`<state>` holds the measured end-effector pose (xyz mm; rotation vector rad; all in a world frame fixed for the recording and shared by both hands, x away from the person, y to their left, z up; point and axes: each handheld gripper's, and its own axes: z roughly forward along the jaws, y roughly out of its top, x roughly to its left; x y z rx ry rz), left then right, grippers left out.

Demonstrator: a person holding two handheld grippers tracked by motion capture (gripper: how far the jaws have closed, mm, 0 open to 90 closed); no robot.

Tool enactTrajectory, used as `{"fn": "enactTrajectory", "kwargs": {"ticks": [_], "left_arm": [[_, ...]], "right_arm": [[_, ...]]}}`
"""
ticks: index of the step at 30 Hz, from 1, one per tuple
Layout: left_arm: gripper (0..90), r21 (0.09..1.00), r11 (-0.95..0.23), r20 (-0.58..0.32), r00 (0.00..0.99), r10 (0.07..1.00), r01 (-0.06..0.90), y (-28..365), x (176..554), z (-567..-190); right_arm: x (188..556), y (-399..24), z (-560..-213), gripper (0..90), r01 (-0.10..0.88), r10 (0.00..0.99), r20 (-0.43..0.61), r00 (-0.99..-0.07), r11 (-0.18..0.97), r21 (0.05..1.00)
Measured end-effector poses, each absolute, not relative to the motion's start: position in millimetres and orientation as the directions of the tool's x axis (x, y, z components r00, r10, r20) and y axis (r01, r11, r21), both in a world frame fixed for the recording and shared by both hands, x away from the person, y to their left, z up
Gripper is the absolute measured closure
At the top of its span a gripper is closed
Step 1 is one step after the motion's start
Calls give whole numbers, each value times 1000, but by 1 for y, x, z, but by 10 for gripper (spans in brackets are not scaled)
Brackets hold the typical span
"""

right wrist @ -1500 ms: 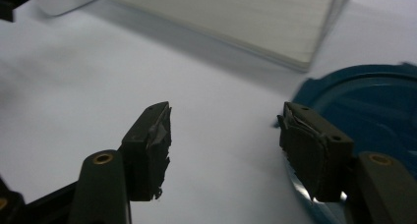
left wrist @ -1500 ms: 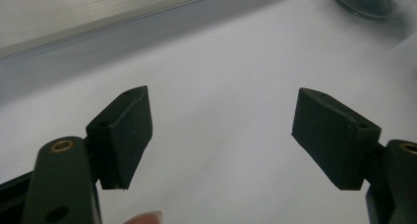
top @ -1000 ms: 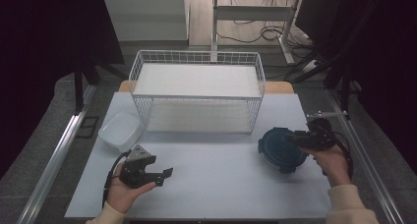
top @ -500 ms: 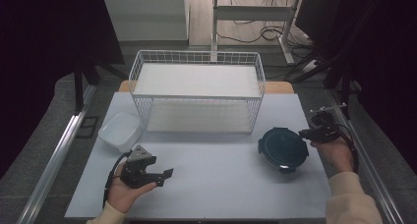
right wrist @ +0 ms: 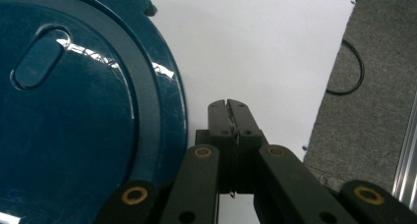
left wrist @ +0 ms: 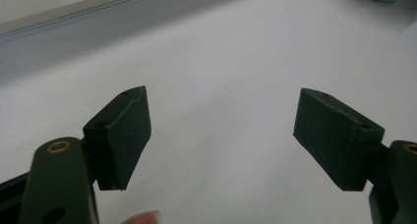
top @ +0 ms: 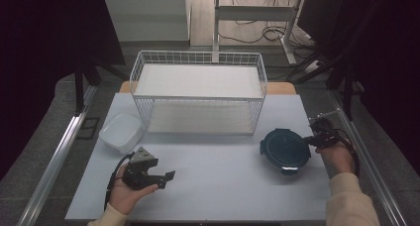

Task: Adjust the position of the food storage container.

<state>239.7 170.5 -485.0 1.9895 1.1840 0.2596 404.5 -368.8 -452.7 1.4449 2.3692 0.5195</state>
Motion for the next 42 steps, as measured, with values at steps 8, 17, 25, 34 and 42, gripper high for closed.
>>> {"fn": "enactTrajectory", "kwargs": {"ticks": [8, 17, 25, 34, 42], "left_arm": [[213, 709, -258, -209, 544, 812, 657, 169, 241, -488], [211, 704, -256, -214, 541, 813, 663, 169, 241, -489], [210, 706, -249, -215, 537, 816, 663, 172, 242, -489], [210, 708, -248, -217, 538, 815, 662, 172, 242, -488], [210, 705, -249, -218, 536, 815, 664, 171, 242, -489]], "right_arm": [[401, -359, -452, 897, 775, 877, -139, -459, 472, 420], [390, -345, -453, 898, 758, 859, -134, -493, 500, 419], [381, -316, -456, 898, 722, 821, -106, -561, 548, 423], [368, -294, -457, 898, 706, 801, -95, -591, 570, 420], [355, -275, -460, 898, 682, 778, -79, -623, 590, 431]]}}
